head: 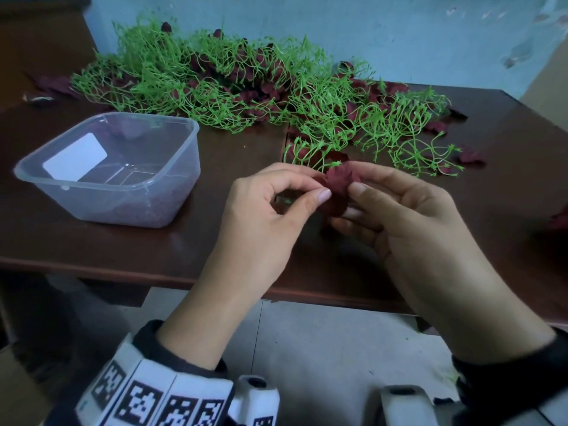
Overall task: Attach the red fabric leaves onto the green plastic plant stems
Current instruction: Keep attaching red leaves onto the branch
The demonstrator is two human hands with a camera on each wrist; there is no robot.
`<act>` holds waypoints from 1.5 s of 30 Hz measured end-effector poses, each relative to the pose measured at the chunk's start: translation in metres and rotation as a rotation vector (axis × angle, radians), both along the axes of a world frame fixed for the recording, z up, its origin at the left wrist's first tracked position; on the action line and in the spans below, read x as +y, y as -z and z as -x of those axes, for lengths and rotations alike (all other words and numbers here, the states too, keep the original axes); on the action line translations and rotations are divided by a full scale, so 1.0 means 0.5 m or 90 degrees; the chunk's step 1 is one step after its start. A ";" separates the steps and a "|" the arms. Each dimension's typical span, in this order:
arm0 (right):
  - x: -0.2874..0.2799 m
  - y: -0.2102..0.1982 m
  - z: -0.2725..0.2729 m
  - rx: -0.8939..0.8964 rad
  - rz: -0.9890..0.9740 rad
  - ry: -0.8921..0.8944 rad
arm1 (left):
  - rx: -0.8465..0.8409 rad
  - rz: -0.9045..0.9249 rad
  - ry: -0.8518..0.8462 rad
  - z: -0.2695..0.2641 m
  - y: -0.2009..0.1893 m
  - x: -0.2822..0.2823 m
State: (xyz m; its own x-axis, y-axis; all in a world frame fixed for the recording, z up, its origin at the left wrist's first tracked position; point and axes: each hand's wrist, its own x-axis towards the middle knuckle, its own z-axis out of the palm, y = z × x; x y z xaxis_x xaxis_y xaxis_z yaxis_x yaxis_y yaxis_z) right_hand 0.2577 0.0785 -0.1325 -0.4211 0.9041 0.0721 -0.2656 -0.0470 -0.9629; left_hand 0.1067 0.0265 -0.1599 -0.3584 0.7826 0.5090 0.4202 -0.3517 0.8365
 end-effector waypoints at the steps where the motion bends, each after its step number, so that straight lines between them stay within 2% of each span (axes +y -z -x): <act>1: 0.002 0.000 0.000 0.006 0.007 0.008 | -0.010 0.001 -0.005 0.000 0.000 0.001; 7: 0.003 0.001 -0.006 -0.003 -0.003 -0.003 | -0.073 -0.005 0.029 0.004 0.000 -0.001; 12: 0.005 0.001 -0.012 -0.015 -0.023 0.063 | -0.119 0.005 0.049 0.006 0.000 -0.001; 18: 0.005 -0.003 -0.014 -0.013 -0.022 0.085 | -0.193 0.037 0.104 0.004 -0.005 -0.001; 24: 0.003 -0.004 -0.016 -0.020 -0.060 0.077 | -0.168 0.002 0.144 0.002 -0.006 -0.006; 37: -0.002 0.001 -0.005 -0.056 -0.113 0.071 | -0.092 -0.015 0.031 -0.001 -0.002 -0.001; 43: -0.003 -0.001 -0.004 -0.070 -0.166 0.054 | -0.092 -0.007 0.019 0.002 -0.004 -0.004; 45: -0.002 -0.002 -0.004 -0.080 -0.189 0.046 | -0.126 -0.011 0.011 -0.003 -0.006 -0.006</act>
State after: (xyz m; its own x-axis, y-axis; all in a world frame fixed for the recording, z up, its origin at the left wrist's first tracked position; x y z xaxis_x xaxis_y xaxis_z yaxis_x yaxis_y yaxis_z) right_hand 0.2597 0.0773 -0.1316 -0.3785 0.8795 0.2885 -0.1357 0.2556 -0.9572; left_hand 0.1085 0.0235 -0.1570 -0.4391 0.7816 0.4430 0.2422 -0.3718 0.8961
